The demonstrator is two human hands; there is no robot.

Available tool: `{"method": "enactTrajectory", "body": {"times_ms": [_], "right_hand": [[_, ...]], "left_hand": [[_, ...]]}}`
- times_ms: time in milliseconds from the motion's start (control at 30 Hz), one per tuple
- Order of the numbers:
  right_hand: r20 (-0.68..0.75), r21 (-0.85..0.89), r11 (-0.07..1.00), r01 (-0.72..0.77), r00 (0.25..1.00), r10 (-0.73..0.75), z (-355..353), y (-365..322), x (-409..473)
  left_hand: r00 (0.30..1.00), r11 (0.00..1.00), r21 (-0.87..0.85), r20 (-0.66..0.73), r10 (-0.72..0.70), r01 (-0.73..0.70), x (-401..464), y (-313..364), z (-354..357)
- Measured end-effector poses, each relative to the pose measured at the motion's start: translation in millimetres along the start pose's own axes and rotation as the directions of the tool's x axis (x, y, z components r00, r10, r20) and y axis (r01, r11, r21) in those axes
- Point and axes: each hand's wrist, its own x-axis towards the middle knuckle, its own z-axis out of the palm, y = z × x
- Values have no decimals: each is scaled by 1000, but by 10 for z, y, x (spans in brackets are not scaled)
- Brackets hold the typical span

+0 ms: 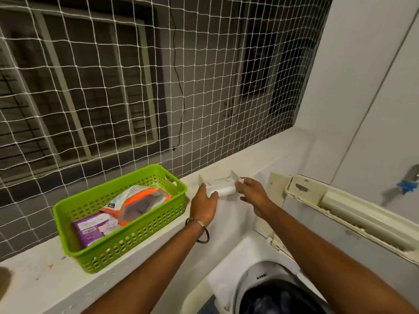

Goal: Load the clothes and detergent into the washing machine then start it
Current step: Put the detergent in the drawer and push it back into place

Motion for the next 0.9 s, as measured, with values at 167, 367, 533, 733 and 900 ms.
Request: {"method": "enactTrajectory", "body": {"times_ms": [167, 367, 533, 733, 900], "right_hand": [[-154, 88, 996, -10, 988, 23, -306, 113, -146], [-265, 156, 987, -39, 961, 80, -877, 349, -551], [-282, 72, 991, -116, 950, 132, -1277, 640, -1057], [-399, 156, 964, -213, 879, 259, -1498, 1279, -1550], [-448, 299, 918, -260, 812, 375, -1563, 1692, -1886]], "left_hand": [[997, 993, -96, -36, 66, -70, -167, 117, 225], [998, 969, -243, 27, 48, -40, -392, 172, 656], [981, 963, -265, 193, 12, 41, -464, -96, 1083], [924, 960, -252, 383, -14, 119, -717, -478, 1551], [815, 980, -121, 575, -62, 160, -857, -744, 1845]]}}
